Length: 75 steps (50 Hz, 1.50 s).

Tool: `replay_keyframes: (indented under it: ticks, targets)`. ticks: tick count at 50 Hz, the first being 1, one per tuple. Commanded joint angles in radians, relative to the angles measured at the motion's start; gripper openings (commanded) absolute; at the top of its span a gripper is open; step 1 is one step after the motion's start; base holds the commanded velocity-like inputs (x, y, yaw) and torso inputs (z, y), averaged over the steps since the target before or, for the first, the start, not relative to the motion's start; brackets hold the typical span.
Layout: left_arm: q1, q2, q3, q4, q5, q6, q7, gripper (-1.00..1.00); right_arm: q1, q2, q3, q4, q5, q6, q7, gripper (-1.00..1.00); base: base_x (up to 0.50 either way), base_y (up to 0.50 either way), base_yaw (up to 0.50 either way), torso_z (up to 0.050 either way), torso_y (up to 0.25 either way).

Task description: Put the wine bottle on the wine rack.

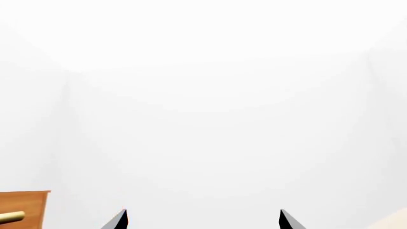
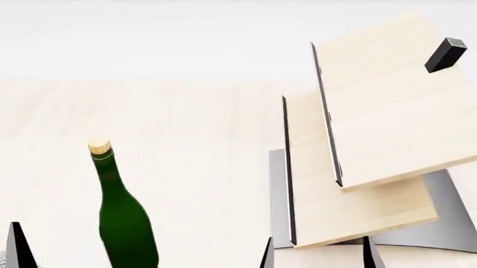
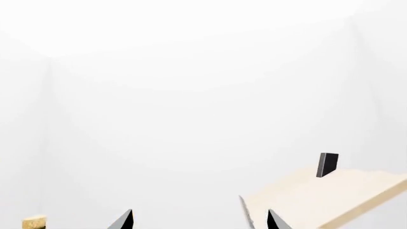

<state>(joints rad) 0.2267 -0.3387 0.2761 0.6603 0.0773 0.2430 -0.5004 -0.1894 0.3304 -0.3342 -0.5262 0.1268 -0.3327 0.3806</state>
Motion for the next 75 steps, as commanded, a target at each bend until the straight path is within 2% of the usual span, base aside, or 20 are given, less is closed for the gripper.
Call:
replay_keyframes:
  ticks: [1,52,70,72,73,75]
  targets:
    - [-0.002,-0.003,0.004,-0.002,-0.001,0.000,-0.003,1.00,0.001,0.002,-0.006,0.005,-0.001,-0.004,0.002,1.00,0.00,-0.11,0.00,0.000,0.000]
    - [-0.006,-0.013,0.020,-0.005,0.001,0.000,-0.021,1.00,0.017,-0.004,-0.021,0.008,-0.045,0.004,0.036,1.00,0.00,-0.07,0.00,0.000,0.000]
    - [-0.009,-0.017,0.025,-0.003,0.004,-0.004,-0.025,1.00,0.313,-0.085,-0.056,-0.100,-0.054,0.385,0.046,1.00,0.00,0.00,0.00,0.000,0.000]
    - [-0.010,-0.019,0.025,0.000,0.001,-0.007,-0.025,1.00,0.360,-0.094,-0.064,-0.109,-0.048,0.462,0.039,1.00,0.00,0.00,0.00,0.000,0.000]
    - [-0.009,-0.020,0.023,0.004,0.001,-0.009,-0.026,1.00,0.391,-0.091,-0.083,-0.121,-0.051,0.557,0.027,1.00,0.00,0.00,0.00,0.000,0.000]
    - [-0.007,-0.022,0.020,0.011,0.001,-0.010,-0.027,1.00,0.425,-0.097,-0.097,-0.128,-0.059,0.599,0.022,1.00,0.00,0.00,0.00,0.000,0.000]
